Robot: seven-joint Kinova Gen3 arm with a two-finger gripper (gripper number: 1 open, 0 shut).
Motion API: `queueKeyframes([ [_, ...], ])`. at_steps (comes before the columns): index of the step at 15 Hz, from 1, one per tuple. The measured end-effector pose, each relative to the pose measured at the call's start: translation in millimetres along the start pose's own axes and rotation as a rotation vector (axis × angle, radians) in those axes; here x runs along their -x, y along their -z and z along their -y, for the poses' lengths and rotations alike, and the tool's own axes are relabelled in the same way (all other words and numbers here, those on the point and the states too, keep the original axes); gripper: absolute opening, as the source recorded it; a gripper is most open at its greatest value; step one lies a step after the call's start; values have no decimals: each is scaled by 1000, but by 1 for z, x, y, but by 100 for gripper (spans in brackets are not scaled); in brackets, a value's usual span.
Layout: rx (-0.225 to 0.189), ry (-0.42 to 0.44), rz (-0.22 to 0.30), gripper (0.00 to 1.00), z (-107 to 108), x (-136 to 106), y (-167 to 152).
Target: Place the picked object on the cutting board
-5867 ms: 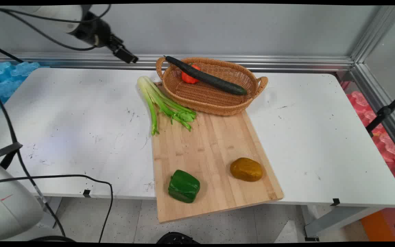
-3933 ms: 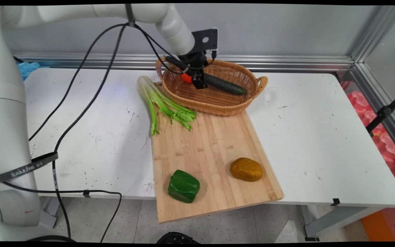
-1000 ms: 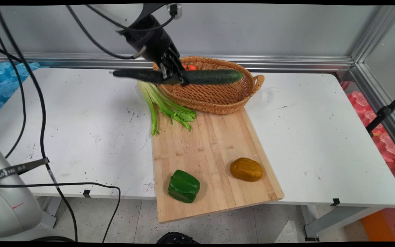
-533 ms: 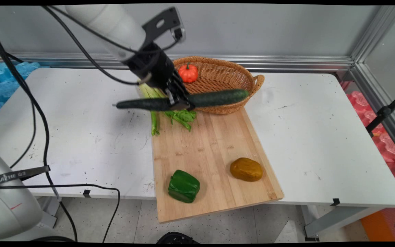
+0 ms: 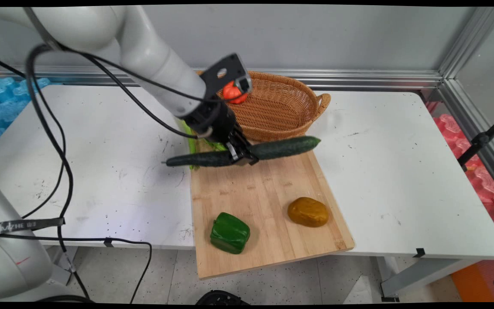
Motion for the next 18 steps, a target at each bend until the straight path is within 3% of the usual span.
queueKeyframes([
  [8, -7, 26, 34, 0, 0, 4, -66],
  [14, -15, 14, 63, 0, 4, 3, -96],
  [15, -15, 12, 66, 100, 5, 3, -99],
  [18, -10, -2, 67, 100, 7, 3, -103],
])
